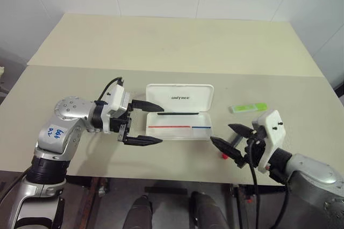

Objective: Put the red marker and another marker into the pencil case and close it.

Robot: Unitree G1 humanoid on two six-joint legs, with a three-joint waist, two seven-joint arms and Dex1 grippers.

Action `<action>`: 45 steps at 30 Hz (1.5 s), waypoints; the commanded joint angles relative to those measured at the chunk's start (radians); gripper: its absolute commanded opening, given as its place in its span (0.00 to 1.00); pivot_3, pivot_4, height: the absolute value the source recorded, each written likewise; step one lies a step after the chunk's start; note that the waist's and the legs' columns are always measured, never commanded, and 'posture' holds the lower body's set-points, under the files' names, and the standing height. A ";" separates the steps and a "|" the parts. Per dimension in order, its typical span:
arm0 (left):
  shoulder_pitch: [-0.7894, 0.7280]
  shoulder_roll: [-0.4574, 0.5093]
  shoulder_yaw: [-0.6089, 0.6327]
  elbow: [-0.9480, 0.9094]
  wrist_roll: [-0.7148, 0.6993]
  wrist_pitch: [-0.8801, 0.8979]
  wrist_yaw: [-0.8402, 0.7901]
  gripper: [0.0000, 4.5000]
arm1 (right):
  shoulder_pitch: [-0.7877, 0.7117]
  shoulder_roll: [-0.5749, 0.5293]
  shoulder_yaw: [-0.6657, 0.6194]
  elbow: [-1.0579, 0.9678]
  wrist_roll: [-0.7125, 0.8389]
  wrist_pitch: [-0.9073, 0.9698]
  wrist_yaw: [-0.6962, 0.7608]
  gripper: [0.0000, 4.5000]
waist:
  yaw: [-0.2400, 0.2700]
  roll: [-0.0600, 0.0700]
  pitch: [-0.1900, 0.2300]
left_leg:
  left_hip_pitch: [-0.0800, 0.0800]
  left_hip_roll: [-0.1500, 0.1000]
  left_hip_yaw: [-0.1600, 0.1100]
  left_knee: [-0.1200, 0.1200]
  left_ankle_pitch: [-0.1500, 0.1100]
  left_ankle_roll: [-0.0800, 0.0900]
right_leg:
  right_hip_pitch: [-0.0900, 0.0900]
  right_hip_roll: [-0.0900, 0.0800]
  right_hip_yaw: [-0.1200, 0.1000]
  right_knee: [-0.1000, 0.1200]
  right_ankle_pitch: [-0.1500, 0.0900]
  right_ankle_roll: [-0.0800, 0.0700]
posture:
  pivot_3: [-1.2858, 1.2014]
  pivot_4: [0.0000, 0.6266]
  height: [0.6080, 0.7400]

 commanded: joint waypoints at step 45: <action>0.017 0.048 0.009 -0.004 0.016 -0.110 -0.001 1.00 | -0.139 0.194 0.321 0.209 0.210 -0.059 -0.891 0.62 | -0.007 -0.003 -0.002 | -0.001 0.001 0.000 -0.002 0.000 0.001 | -0.001 0.000 0.000 -0.004 0.000 -0.003 | 0.52 0.24 1.00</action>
